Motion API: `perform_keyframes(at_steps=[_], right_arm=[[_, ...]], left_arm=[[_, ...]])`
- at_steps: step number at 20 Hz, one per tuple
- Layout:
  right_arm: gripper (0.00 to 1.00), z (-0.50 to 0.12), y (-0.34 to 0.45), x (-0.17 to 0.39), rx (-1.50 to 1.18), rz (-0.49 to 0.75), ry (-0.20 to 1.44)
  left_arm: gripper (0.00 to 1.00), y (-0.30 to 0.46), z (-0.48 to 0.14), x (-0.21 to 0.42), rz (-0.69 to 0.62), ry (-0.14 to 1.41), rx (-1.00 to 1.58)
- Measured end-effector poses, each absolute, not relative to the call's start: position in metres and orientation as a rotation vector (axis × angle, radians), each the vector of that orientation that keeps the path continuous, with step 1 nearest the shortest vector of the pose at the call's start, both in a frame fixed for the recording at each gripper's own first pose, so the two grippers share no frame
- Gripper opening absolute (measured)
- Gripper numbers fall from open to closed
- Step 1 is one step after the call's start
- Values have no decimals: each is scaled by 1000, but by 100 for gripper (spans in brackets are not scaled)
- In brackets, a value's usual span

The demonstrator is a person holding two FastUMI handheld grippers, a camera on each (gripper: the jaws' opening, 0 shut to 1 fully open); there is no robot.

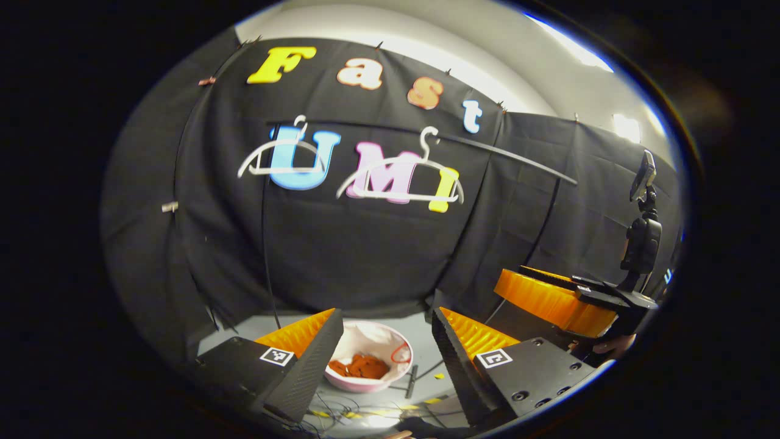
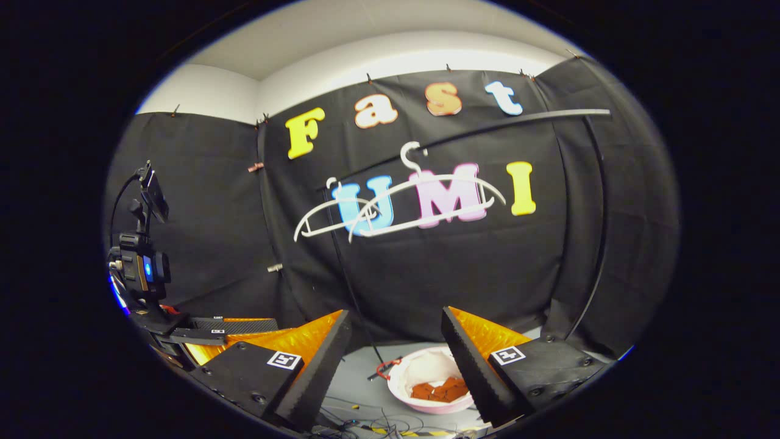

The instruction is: Grasp the clothes on the hanger with both hands and then place them into the laundry hamper below.

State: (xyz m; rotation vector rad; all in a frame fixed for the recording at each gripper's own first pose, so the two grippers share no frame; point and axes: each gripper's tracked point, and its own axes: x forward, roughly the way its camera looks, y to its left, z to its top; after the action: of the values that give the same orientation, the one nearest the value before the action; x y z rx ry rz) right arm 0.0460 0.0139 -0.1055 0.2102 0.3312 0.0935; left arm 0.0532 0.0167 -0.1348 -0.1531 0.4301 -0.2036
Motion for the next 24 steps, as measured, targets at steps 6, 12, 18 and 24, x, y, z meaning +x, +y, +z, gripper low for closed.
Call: perform_keyframes(at_steps=[6, 12, 18, 24], right_arm=[[97, -29, 2, 38, 188, 95, 171], [97, 39, 0, 35, 193, 142, -7], [96, 45, -9, 31, 193, 117, -46], [96, 37, -1, 32, 196, 148, -16]], left_arm=[[93, 17, -40, 40, -204, 143, -150], [92, 14, 19, 17, -174, -14, -79], [92, -2, 33, 12, -171, -71, -69], [93, -1, 20, 11, -143, -17, -65]])
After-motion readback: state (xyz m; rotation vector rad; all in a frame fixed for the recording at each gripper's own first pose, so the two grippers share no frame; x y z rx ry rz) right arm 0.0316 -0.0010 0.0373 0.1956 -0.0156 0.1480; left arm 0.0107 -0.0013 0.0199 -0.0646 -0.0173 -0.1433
